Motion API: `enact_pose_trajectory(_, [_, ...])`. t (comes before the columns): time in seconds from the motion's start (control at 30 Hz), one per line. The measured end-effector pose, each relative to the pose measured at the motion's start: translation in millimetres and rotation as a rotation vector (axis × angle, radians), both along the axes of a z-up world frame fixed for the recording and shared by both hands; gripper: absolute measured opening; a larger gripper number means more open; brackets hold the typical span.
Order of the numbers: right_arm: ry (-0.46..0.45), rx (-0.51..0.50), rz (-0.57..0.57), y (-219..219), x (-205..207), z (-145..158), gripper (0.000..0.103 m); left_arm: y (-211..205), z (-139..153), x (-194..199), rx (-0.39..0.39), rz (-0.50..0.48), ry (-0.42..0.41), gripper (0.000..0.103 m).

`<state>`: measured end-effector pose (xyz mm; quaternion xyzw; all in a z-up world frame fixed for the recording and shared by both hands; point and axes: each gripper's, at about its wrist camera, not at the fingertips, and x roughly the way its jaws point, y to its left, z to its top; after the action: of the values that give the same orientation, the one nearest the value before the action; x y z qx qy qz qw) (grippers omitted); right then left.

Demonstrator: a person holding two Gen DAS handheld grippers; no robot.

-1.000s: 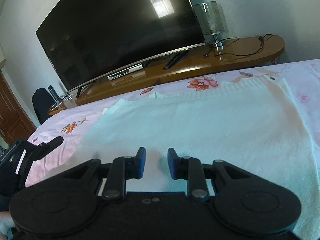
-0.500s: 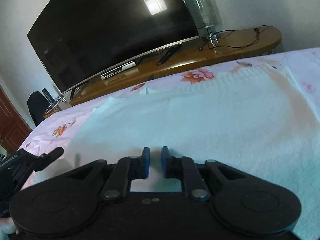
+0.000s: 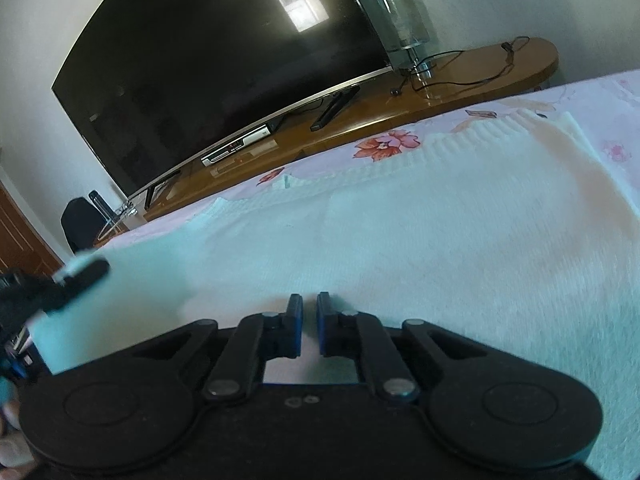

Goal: Fold small clothes

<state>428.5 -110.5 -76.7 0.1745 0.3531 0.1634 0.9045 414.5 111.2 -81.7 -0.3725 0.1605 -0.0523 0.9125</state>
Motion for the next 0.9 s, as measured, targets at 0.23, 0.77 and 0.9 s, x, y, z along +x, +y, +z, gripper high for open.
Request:
enact_pose_trajectory(0.23, [-0.017,0.084,-0.055,-21,-8,6,0.012,-47,35,16,0.145,-0.216,-0.042,0.007])
enact_pose_trajectory(0.77, [-0.067,0.282,-0.340,-173,-80,37,0.036,-163,22,-10,0.171,-0.651,0.052,0.070])
enact_pose_trajectory(0.9, [-0.079,0.303,-0.282,-168,-76,39,0.036,-104,47,-18,0.169,-0.502,-0.001,0.071])
